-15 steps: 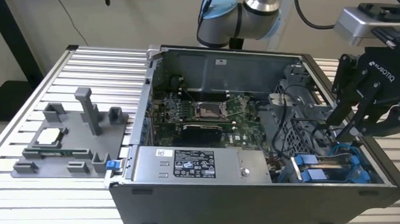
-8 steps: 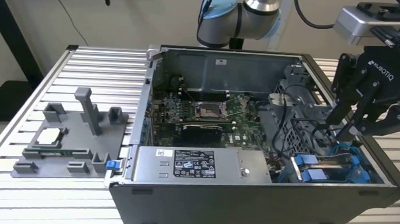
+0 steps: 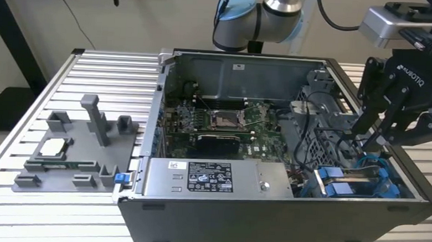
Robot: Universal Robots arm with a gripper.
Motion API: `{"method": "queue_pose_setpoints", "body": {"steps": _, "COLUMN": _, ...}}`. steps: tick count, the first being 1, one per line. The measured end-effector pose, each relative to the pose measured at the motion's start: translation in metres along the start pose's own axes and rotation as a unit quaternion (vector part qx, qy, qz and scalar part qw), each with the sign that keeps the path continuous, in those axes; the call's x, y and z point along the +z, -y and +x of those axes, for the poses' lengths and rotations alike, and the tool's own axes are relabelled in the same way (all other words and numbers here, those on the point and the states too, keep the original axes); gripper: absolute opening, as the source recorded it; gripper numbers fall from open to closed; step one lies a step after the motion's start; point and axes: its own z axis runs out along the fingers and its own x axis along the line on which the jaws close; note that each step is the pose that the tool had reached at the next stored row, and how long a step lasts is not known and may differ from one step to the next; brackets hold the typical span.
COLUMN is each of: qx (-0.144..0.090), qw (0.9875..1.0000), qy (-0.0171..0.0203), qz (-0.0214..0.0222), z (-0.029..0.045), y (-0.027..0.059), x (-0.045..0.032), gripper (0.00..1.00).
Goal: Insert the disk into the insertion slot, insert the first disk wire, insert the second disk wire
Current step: 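Insert the first disk wire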
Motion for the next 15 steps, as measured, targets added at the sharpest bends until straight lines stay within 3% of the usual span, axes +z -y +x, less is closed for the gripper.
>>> {"method": "queue_pose_setpoints", "body": {"steps": 15, "qx": 0.000, "qw": 1.0000, "qy": 0.0000, "qz": 0.0000, "z": -0.0064, "y": -0.0014, "x": -0.0050, "gripper": 1.00}}
